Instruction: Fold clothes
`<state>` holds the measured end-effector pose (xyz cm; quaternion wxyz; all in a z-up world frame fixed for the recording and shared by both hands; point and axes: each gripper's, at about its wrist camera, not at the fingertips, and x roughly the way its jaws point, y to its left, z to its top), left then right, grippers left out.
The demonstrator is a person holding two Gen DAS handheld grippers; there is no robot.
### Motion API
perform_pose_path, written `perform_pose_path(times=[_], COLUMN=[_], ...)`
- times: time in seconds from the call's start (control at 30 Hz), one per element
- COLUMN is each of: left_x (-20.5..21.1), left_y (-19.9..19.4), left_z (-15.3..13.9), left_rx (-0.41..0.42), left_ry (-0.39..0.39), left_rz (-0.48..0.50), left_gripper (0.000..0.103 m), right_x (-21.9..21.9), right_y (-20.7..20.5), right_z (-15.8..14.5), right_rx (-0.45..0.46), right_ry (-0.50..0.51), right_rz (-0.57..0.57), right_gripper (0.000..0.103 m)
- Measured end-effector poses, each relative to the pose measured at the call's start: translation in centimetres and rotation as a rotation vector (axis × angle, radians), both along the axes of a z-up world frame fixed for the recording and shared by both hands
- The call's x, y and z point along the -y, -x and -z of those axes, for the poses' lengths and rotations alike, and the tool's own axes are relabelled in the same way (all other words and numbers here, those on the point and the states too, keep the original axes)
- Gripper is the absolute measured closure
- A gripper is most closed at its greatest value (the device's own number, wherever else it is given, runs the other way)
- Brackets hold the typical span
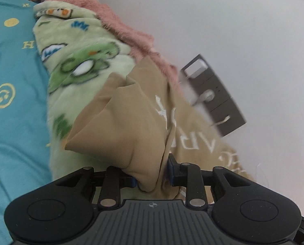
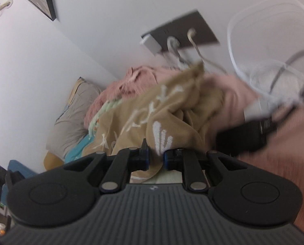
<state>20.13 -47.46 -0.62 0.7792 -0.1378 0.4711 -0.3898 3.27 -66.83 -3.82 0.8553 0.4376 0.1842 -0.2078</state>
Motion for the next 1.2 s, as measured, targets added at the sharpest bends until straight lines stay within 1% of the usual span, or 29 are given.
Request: perform_pose_path(times=[0.07, 0.13, 0.17, 0.2, 0.23, 0.3, 0.33, 0.37, 0.4, 0.43, 0.47, 0.5, 0.57, 0.6, 0.73, 0.83, 0.9, 0.97, 1.1, 1.2], left_x=[0.1, 0.3, 0.2, 0.1, -0.2, -0.9, -1.5, -2.1, -2.8, -3.4, -4.2, -4.9, -6.6, -7.5, -10.8, -13.1, -14.5, -15.8, -17.9, -19.3], left_y=[-0.1, -0.4, -0.4, -0.3, 0.1, 1.2, 2.0, 2.9, 3.9, 5.0, 6.2, 7.3, 9.4, 10.5, 14.8, 18.0, 20.2, 22.1, 25.4, 27.4], left_z=[-0.2, -0.5, -0.8, -1.2, -1.8, -3.3, -4.2, -5.2, -6.3, -7.5, -8.8, -10.1, -12.5, -13.7, -18.0, -20.1, -20.7, -20.8, -20.3, -19.6], left_rx=[0.038, 0.046, 0.047, 0.063, 0.085, 0.125, 0.149, 0.181, 0.223, 0.269, 0.312, 0.352, 0.411, 0.439, 0.568, 0.632, 0.67, 0.692, 0.738, 0.756], left_ry=[-0.025, -0.055, -0.077, -0.101, -0.115, -0.12, -0.119, -0.122, -0.129, -0.139, -0.148, -0.153, -0.139, -0.133, -0.117, -0.099, -0.08, -0.058, -0.04, -0.027], left_rz=[0.025, 0.033, 0.029, 0.028, 0.033, 0.055, 0.059, 0.058, 0.052, 0.043, 0.039, 0.036, 0.036, 0.034, 0.009, -0.005, -0.012, -0.02, -0.043, -0.051], left_gripper=[0.065, 0.054, 0.042, 0.033, 0.03, 0.014, 0.012, 0.007, 0.003, 0.002, 0.001, 0.0, 0.0, 0.0, 0.0, 0.0, 0.0, 0.0, 0.0, 0.0], right_x=[-0.4, -0.3, -0.1, -0.2, -0.3, -1.0, -1.4, -1.8, -2.6, -3.3, -4.1, -5.0, -6.9, -7.8, -11.2, -13.8, -15.4, -16.9, -19.8, -21.8], right_y=[-0.2, -0.2, -0.1, 0.1, 0.4, 1.8, 2.4, 3.1, 3.9, 4.7, 5.5, 6.3, 7.5, 8.1, 9.9, 11.2, 12.2, 13.1, 14.7, 16.0], right_z=[0.6, 0.5, 0.2, -0.3, -0.7, -2.0, -2.7, -3.4, -4.4, -5.3, -6.3, -7.4, -9.7, -10.6, -13.4, -14.8, -15.4, -15.8, -16.3, -16.2], right_rx=[-0.024, -0.043, -0.05, -0.062, -0.073, -0.088, -0.091, -0.093, -0.078, -0.063, -0.047, -0.026, -0.001, 0.009, 0.035, 0.041, 0.049, 0.052, 0.057, 0.074], right_ry=[0.001, -0.006, -0.015, -0.028, -0.039, -0.042, -0.025, -0.007, 0.022, 0.05, 0.08, 0.125, 0.218, 0.249, 0.326, 0.387, 0.423, 0.466, 0.564, 0.617], right_rz=[0.013, 0.03, 0.038, 0.046, 0.054, 0.07, 0.069, 0.067, 0.063, 0.059, 0.056, 0.061, 0.052, 0.051, 0.034, 0.016, 0.009, 0.001, -0.007, -0.007], right_gripper=[0.085, 0.084, 0.083, 0.082, 0.082, 0.082, 0.081, 0.072, 0.047, 0.031, 0.008, 0.01, 0.01, 0.01, 0.01, 0.01, 0.01, 0.01, 0.01, 0.01])
